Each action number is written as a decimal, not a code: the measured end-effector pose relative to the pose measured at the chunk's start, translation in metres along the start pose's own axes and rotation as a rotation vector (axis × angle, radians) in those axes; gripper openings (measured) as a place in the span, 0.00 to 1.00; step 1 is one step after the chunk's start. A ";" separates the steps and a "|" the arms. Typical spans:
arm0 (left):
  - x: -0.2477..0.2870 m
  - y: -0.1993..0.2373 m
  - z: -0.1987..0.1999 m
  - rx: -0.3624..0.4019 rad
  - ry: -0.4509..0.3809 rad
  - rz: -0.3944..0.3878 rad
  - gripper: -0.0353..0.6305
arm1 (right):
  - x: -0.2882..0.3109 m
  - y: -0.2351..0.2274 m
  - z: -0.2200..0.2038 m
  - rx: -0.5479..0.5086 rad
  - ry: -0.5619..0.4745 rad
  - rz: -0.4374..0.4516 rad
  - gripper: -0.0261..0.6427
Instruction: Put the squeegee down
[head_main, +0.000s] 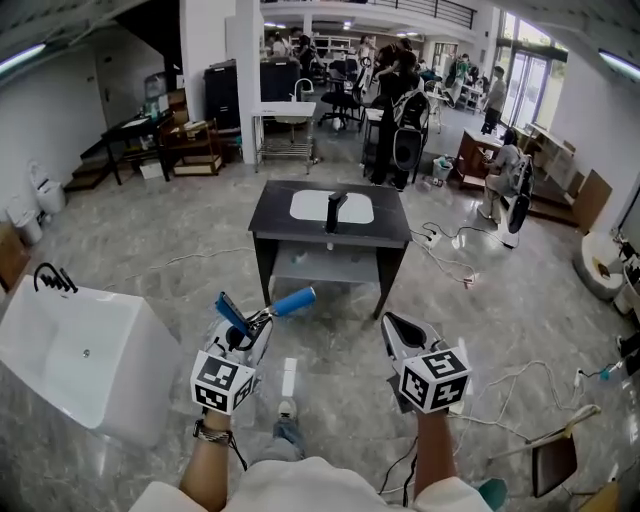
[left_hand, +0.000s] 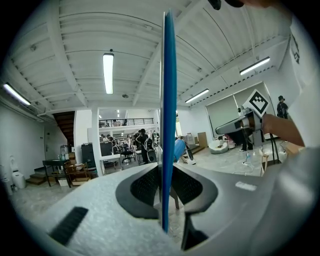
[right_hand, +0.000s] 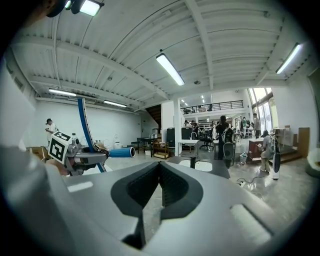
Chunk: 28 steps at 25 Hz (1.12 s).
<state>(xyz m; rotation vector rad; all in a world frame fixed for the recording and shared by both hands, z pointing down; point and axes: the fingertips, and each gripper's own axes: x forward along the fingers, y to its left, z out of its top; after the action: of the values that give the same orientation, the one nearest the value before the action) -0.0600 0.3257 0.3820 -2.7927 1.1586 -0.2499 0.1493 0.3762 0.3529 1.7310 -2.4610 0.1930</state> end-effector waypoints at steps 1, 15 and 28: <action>0.012 0.010 0.001 0.001 -0.003 -0.003 0.17 | 0.012 -0.006 0.003 0.001 0.000 -0.003 0.05; 0.154 0.139 -0.001 -0.012 0.010 -0.039 0.17 | 0.186 -0.073 0.041 0.031 0.006 -0.033 0.05; 0.223 0.227 -0.014 -0.048 0.035 -0.032 0.17 | 0.297 -0.096 0.062 0.051 0.033 -0.033 0.05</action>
<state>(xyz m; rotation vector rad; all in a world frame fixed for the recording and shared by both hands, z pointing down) -0.0645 0.0072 0.3840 -2.8617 1.1436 -0.2782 0.1383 0.0586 0.3471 1.7724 -2.4229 0.2810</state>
